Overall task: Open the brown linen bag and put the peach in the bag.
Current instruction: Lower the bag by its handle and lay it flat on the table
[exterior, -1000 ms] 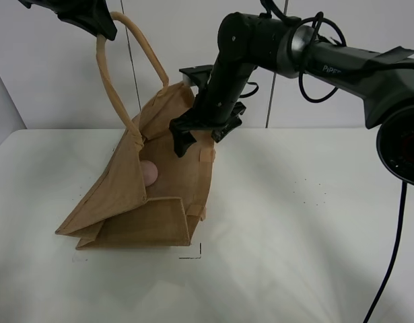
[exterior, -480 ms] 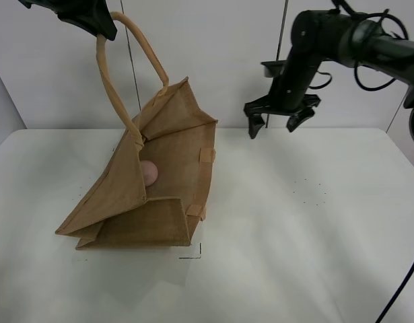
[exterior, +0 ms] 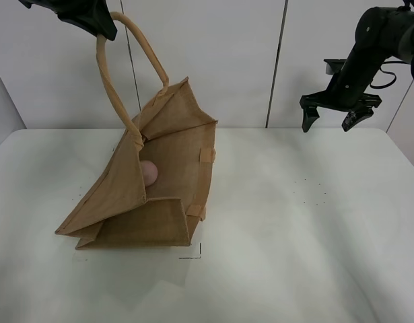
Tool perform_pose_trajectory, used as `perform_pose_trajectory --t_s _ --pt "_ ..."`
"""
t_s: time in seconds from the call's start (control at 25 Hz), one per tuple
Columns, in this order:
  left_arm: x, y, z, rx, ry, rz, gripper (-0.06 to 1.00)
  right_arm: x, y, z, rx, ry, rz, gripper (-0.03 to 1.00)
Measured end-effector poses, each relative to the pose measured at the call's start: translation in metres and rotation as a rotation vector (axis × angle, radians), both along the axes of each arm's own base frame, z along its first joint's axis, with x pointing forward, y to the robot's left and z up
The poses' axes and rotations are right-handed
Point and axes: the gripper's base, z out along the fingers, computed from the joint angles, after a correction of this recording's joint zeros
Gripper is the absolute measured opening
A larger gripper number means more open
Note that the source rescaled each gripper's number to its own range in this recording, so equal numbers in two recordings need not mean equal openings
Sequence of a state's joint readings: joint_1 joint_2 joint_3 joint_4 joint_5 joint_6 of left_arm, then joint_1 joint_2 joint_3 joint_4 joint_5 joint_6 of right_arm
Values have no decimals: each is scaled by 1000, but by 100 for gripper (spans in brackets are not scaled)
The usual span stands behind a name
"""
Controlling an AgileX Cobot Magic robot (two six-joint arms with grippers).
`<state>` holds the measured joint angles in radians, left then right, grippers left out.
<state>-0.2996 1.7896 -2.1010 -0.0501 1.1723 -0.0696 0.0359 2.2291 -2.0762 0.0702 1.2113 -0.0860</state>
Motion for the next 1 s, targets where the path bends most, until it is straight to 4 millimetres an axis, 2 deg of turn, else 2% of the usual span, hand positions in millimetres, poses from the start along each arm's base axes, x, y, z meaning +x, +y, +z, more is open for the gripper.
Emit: perform_pose_trajectory --t_s 0.2,0.36,0.44,0.52,0.68,0.88,1.0 --pt "0 0 0 0 0 0 0 -18 6 25 4 -26 13 100" --pt "0 0 0 1 0 -1 0 -53 4 45 3 -9 13 100" --pt "0 0 0 1 0 -1 0 -80 2 53 1 11 13 100" --pt "0 0 0 1 0 -1 0 -107 1 53 -2 49 13 100" --pt "0 0 0 1 0 -1 0 -177 -2 57 -4 92 13 100" --pt "0 0 0 1 0 -1 0 -268 -7 51 -8 104 13 100" --pt "0 0 0 1 -1 -2 0 -320 -10 40 -11 84 14 100"
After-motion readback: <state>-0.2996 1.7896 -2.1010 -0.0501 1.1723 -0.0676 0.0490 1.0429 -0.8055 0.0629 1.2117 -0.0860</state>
